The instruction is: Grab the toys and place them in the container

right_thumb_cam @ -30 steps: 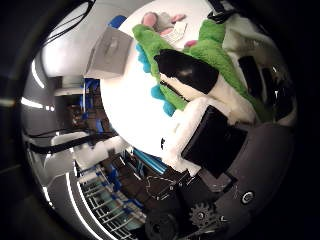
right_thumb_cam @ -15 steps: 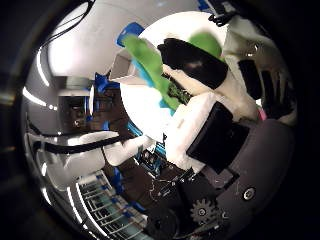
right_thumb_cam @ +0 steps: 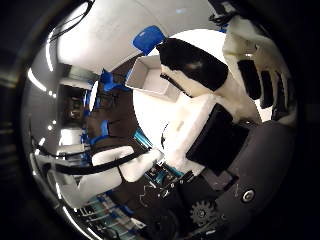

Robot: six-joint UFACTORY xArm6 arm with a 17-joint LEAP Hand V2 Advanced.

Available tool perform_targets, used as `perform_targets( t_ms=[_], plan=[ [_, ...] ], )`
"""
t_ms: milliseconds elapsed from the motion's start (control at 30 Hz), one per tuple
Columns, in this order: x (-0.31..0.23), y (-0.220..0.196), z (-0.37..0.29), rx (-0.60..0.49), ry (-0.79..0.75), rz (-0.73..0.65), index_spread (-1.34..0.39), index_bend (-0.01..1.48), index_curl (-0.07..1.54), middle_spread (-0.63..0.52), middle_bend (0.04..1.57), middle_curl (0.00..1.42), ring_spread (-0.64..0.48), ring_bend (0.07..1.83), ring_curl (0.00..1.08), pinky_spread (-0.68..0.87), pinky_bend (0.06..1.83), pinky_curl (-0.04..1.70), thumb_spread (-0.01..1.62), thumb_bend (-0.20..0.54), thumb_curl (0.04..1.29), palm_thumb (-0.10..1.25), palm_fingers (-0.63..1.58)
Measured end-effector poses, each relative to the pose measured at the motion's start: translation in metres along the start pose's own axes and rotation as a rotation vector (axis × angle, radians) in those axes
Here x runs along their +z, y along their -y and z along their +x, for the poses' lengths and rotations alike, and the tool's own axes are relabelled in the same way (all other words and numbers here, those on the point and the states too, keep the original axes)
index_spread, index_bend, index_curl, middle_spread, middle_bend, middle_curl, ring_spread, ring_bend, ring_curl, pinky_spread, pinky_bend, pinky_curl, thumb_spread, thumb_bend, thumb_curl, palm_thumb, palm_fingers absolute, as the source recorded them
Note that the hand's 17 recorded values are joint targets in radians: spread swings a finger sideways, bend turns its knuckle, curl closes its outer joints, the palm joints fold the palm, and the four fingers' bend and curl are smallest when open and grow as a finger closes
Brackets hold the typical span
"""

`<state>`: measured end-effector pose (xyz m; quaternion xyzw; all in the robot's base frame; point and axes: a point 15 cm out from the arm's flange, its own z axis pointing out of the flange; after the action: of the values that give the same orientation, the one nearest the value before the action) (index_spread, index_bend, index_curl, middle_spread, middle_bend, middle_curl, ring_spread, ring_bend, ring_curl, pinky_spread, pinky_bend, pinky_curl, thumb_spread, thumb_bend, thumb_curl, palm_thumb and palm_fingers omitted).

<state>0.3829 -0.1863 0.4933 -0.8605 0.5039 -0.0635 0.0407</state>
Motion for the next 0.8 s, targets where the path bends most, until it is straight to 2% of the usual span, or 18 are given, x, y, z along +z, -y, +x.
perform_targets(
  t_ms=[133, 167, 233, 300, 367, 500, 633, 800],
  plan=[
    [0.009, -0.006, 0.006, 0.01, 0.011, -0.016, -0.27, 0.49, 0.62, -0.18, 1.12, 0.59, -0.26, 1.22, 0.62, -0.49, 1.05, 0.77, 1.31, -0.021, 0.21, 0.47, 0.85],
    [0.01, -0.008, 0.007, 0.012, 0.012, -0.019, -0.3, 0.4, 0.61, -0.2, 1.02, 0.57, -0.26, 1.19, 0.6, -0.51, 1.05, 0.75, 1.3, -0.021, 0.21, 0.46, 0.67],
    [0.015, -0.013, 0.01, 0.02, 0.026, -0.031, -0.36, 0.37, 0.58, -0.2, 0.94, 0.54, -0.24, 1.1, 0.56, -0.43, 0.95, 0.73, 1.27, -0.019, 0.22, 0.44, 0.44],
    [0.027, -0.018, 0.013, 0.033, 0.05, -0.048, -0.4, 0.37, 0.55, -0.18, 0.82, 0.49, -0.2, 1.01, 0.51, -0.25, 0.82, 0.7, 1.24, -0.019, 0.22, 0.44, 0.22],
    [0.044, -0.025, 0.011, 0.039, 0.083, -0.068, -0.42, 0.36, 0.51, -0.15, 0.73, 0.45, -0.13, 0.93, 0.46, -0.04, 0.77, 0.66, 1.21, -0.017, 0.23, 0.43, 0.17],
    [0.078, -0.043, 0.01, 0.04, 0.137, -0.096, -0.42, 0.32, 0.46, -0.08, 0.59, 0.38, 0.03, 0.72, 0.36, 0.27, 0.67, 0.58, 1.16, -0.021, 0.25, 0.42, 0.05],
    [0.12, -0.053, 0.012, 0.037, 0.163, -0.113, -0.41, 0.26, 0.41, -0.03, 0.48, 0.34, 0.13, 0.58, 0.29, 0.38, 0.56, 0.48, 1.14, -0.021, 0.26, 0.42, 0.05],
    [0.17, -0.059, 0.015, 0.04, 0.153, -0.118, -0.41, 0.19, 0.38, -0.01, 0.37, 0.31, 0.17, 0.47, 0.24, 0.41, 0.46, 0.4, 1.11, -0.023, 0.27, 0.43, 0.09]
  ],
)
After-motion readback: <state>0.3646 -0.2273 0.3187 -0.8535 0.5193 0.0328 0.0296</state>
